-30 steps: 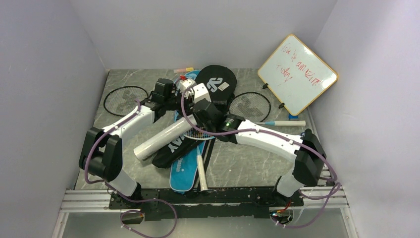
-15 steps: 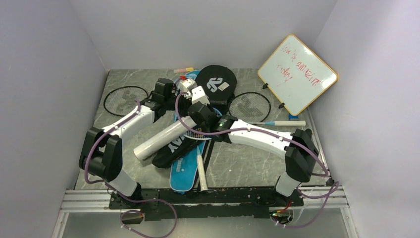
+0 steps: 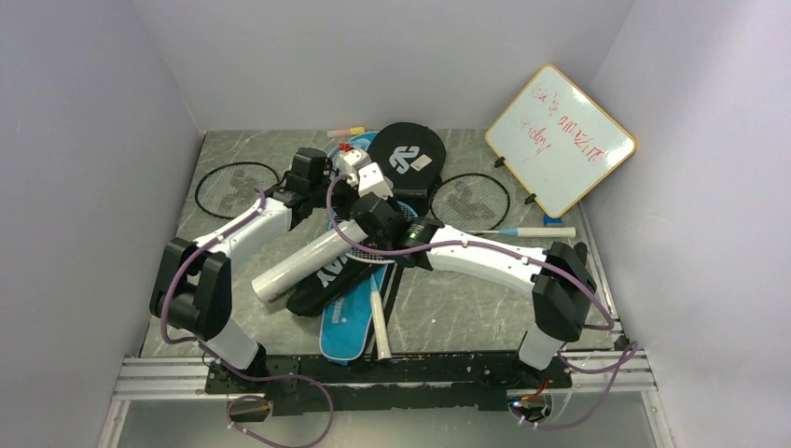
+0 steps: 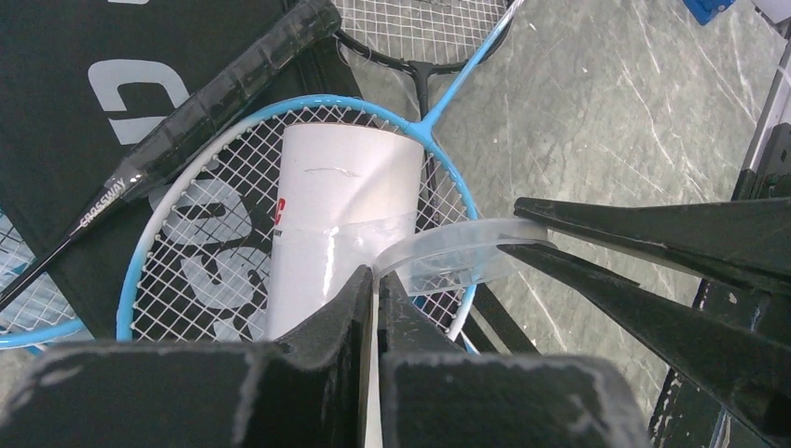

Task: Pack up the badminton gear
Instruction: Adjust the lid, then pick up the shuttle tube at the center of the board.

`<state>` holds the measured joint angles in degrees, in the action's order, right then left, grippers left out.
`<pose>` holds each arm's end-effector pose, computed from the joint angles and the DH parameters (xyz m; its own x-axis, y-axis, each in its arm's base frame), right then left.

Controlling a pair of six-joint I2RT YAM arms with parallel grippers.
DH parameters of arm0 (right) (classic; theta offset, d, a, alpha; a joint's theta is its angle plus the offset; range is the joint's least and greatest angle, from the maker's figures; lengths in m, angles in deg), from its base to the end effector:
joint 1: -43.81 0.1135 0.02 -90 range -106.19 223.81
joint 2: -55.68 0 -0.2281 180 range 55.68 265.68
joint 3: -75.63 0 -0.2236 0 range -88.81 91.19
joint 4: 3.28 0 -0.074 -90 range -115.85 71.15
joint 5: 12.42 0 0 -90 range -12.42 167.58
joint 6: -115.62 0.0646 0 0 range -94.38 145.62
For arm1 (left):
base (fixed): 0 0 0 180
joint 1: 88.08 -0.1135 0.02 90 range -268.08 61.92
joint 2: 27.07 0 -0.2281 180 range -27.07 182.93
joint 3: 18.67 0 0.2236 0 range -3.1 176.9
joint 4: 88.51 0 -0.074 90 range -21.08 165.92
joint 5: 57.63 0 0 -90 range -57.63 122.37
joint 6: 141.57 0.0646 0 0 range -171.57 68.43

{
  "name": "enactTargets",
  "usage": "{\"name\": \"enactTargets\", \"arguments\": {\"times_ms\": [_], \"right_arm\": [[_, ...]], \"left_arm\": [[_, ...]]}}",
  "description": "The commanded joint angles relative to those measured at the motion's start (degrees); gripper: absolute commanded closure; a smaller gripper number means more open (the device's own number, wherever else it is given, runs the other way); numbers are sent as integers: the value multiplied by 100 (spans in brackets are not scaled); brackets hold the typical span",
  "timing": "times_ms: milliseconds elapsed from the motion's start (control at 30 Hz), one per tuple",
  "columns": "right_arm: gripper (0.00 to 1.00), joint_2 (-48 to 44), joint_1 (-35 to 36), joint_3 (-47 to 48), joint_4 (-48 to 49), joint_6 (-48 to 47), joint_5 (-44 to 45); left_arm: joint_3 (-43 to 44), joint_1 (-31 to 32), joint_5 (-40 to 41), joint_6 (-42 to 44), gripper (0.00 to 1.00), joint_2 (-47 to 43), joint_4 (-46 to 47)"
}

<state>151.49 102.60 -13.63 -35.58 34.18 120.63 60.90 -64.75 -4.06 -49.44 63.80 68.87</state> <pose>0.2254 0.2869 0.2471 -0.3622 -0.3879 -0.8476 -0.2932 0.9105 -0.2914 0.3037 -0.1728 0.2275 -0.4834 0.2410 -0.8416 0.7896 0.5351 -0.3003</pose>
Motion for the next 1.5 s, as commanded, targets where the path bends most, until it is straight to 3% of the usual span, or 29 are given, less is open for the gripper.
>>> {"name": "enactTargets", "arguments": {"times_ms": [0, 133, 300, 467, 533, 600, 967, 1167, 1467], "right_arm": [[99, 43, 15, 278, 76, 0, 168], [100, -10, 7, 270, 55, 30, 245], [100, -227, -179, 268, -170, 243, 134], [100, -666, -757, 43, -295, 591, -697], [100, -906, -1125, -114, -300, 772, -1267], [100, -1166, -1488, -371, -221, 1020, -1877], [100, -2365, -2984, -1577, 462, 1910, -3997], [100, -2431, -3430, -1792, 663, 2141, -4793], [100, -2375, -3916, -2224, 1294, 2557, -5915]], "left_arm": [[169, 13, -441, -97, 90, -62, 281], [72, 13, -478, -178, 75, -191, 454], [-51, 13, -229, -178, 43, -402, 560], [-352, 13, 54, -69, 21, -726, 880], [-402, 13, 169, 158, 16, -809, 826], [-447, 13, 411, 383, 6, -857, 740], [-354, 201, 812, 1345, 4, -598, -4], [-227, 313, 758, 1468, 4, -294, -240], [1, 519, 1418, 1686, 4, 386, -604]]}}
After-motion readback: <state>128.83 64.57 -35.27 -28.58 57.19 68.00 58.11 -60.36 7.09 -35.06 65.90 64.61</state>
